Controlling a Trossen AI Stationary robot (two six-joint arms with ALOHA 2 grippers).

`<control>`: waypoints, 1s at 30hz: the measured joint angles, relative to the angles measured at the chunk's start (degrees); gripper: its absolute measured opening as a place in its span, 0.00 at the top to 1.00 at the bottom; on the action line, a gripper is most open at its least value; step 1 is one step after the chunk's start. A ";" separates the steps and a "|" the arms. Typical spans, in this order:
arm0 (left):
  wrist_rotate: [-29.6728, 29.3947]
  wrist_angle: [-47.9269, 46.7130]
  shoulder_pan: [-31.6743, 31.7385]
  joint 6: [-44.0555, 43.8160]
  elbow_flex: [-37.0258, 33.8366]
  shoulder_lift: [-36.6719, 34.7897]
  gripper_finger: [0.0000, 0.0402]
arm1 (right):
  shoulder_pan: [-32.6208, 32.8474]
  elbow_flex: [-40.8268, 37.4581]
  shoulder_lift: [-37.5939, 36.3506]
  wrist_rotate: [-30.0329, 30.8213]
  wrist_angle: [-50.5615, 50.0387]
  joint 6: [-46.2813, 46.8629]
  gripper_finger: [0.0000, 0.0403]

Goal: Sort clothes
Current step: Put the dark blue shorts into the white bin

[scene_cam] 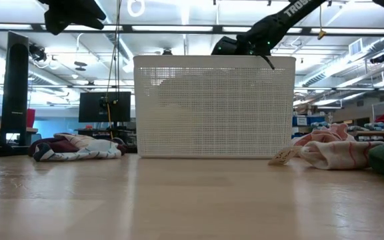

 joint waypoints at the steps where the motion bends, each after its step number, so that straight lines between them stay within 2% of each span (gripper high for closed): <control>1: -0.47 -0.02 0.01 -0.24 0.00 -0.01 0.70 | 0.02 0.00 0.02 -0.19 0.14 -0.05 0.91; 7: -2.12 0.02 0.01 -1.24 0.00 -0.01 0.70 | -0.52 2.50 0.15 -4.04 -0.32 -1.01 0.78; 14: -2.72 0.04 0.01 -1.88 0.00 -0.01 0.70 | -2.10 11.23 0.20 -9.08 -1.70 -2.74 0.62; 19: -2.72 0.05 0.01 -1.88 0.00 -0.01 0.70 | -3.76 20.26 0.20 -9.40 -10.65 -6.61 0.56; 24: -1.59 -0.52 0.01 -0.94 0.00 -0.01 0.70 | -4.86 30.08 0.20 -8.90 -20.87 -7.50 0.54; 30: 2.48 -4.21 -0.01 -0.40 0.00 -1.05 0.70 | -2.89 42.55 0.17 -0.68 -37.81 -6.68 0.56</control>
